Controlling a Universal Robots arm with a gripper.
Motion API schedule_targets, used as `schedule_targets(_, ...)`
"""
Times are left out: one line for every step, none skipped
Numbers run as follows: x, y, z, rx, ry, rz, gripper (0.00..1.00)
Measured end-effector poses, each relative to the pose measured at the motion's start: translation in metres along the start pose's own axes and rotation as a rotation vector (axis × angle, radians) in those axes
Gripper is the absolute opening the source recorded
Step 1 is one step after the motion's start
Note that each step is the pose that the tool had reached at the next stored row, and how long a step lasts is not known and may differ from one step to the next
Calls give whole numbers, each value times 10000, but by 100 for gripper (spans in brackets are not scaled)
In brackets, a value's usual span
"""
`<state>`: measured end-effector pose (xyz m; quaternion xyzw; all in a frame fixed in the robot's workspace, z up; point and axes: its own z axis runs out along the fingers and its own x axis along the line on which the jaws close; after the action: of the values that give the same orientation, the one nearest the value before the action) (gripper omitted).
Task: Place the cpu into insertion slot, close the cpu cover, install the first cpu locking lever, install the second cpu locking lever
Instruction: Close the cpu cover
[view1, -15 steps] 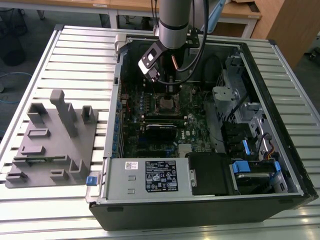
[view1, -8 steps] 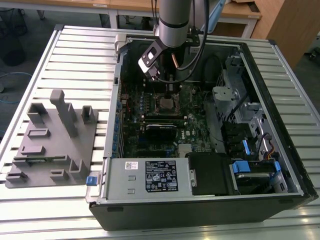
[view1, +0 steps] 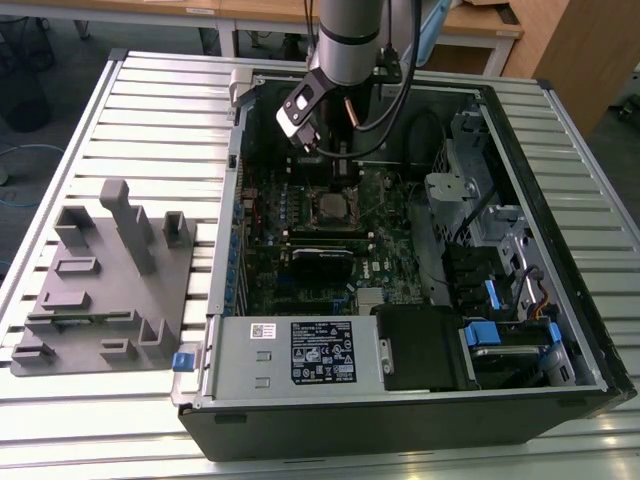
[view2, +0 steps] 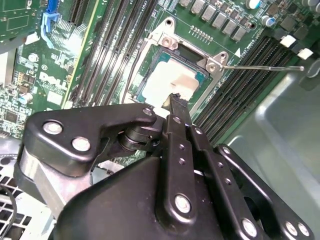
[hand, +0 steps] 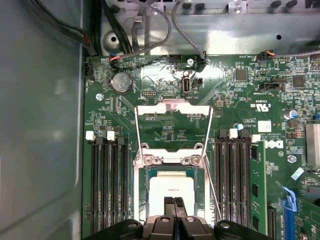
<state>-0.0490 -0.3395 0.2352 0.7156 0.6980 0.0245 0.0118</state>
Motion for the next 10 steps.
schedule_targets(0, 1, -15, 0, 0, 0, 10)
schedule_targets(0, 1, -31, 1, -1, 0, 10)
schedule_targets(1, 2, -48, 1, -1, 0, 10)
schedule_targets(1, 3, -67, 0, 1, 0, 10)
schedule_targets(2, 4, -85, -1, 1, 0, 10)
schedule_targets(2, 5, -105, 0, -1, 0, 10)
schedule_targets(2, 6, -126, 1, -2, 0, 10)
schedule_targets(3, 7, -145, 1, -1, 0, 10)
schedule_targets(3, 8, -160, 1, 0, 0, 10)
schedule_targets(3, 9, -172, 1, 0, -1, 10)
